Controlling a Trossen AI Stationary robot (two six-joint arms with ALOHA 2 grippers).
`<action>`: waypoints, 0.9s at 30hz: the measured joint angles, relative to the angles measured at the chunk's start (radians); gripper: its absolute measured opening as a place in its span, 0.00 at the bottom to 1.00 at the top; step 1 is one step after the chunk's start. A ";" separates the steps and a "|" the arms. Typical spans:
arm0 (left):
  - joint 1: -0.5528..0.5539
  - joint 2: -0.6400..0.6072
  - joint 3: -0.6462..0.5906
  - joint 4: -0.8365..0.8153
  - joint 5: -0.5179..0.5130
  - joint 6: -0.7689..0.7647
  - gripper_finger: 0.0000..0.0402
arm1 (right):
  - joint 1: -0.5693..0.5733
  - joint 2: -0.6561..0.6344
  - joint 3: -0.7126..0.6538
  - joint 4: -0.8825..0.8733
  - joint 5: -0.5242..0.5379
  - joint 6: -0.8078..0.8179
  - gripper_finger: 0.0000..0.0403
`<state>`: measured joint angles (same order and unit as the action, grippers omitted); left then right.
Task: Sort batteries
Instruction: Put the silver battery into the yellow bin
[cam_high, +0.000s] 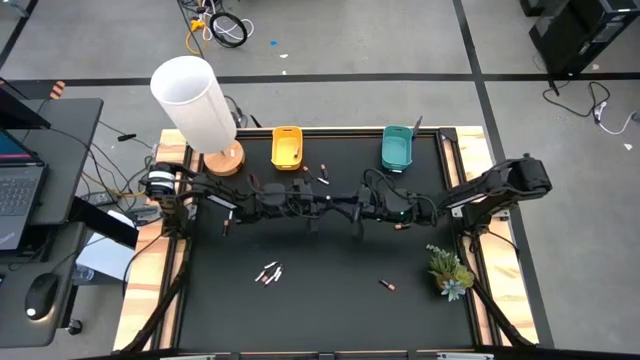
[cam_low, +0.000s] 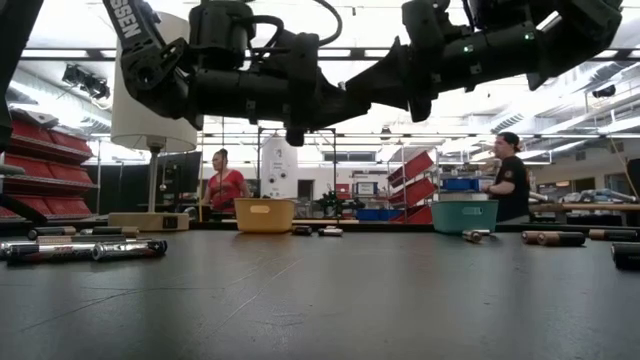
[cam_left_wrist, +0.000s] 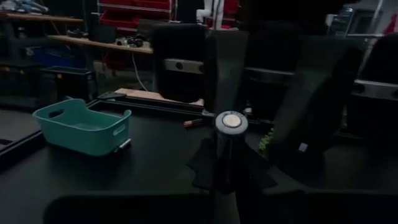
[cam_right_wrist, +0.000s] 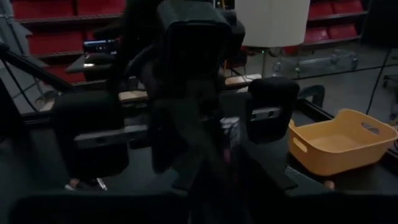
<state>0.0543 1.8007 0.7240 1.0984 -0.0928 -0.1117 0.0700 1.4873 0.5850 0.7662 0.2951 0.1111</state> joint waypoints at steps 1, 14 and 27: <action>0.004 -0.008 -0.007 -0.001 -0.005 -0.002 0.08 | 0.000 -0.011 0.000 -0.020 0.000 0.000 0.29; 0.154 -0.170 -0.086 -0.241 -0.168 -0.024 0.08 | 0.073 -0.167 -0.001 -0.296 0.234 0.001 0.35; 0.341 -0.173 -0.088 -0.453 -0.369 -0.056 0.08 | 0.147 -0.066 -0.001 -0.272 0.290 0.024 0.35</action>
<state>0.3953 1.6279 0.6357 0.6454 -0.4614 -0.1676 0.2173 1.4208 0.5838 0.4942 0.5850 0.1352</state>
